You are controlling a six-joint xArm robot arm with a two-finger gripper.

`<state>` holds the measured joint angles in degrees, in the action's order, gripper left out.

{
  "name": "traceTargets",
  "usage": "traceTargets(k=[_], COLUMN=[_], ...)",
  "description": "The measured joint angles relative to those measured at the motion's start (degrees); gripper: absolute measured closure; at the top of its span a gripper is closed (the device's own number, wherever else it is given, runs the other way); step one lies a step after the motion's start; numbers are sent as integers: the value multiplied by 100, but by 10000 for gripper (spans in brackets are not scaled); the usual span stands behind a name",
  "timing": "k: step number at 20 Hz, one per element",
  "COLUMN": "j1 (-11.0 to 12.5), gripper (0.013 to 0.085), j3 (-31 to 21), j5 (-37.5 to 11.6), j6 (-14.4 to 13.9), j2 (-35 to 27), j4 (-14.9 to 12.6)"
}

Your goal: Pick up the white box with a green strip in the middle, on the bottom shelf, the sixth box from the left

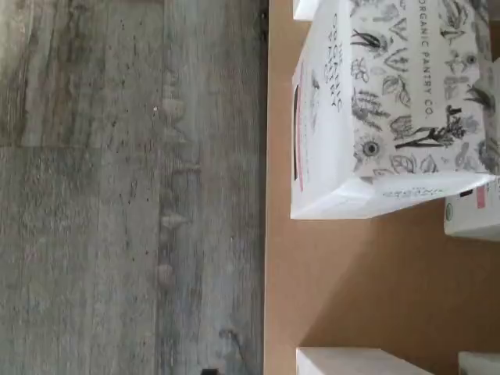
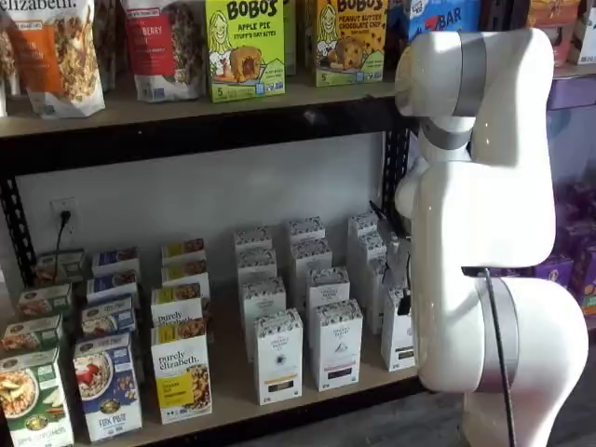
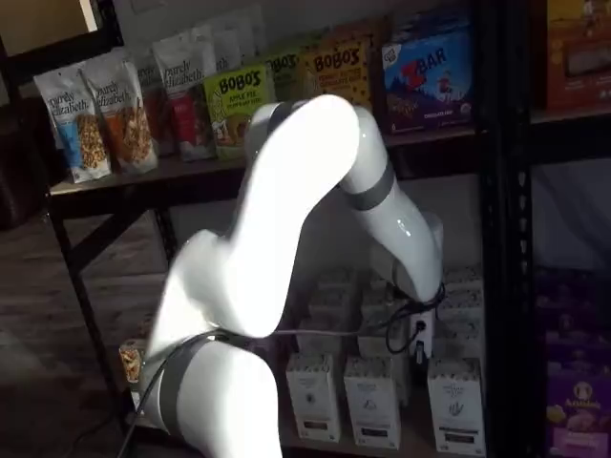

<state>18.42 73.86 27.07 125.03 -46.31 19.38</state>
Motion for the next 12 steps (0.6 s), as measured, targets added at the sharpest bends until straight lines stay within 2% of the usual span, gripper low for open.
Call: traceTargets(k=[6, 12], j1=[-47, -51], gripper=[130, 130], j3=[173, 362], j5=[-54, -350], j6=[-193, -413], j2=[-136, -385], j4=[-169, -444])
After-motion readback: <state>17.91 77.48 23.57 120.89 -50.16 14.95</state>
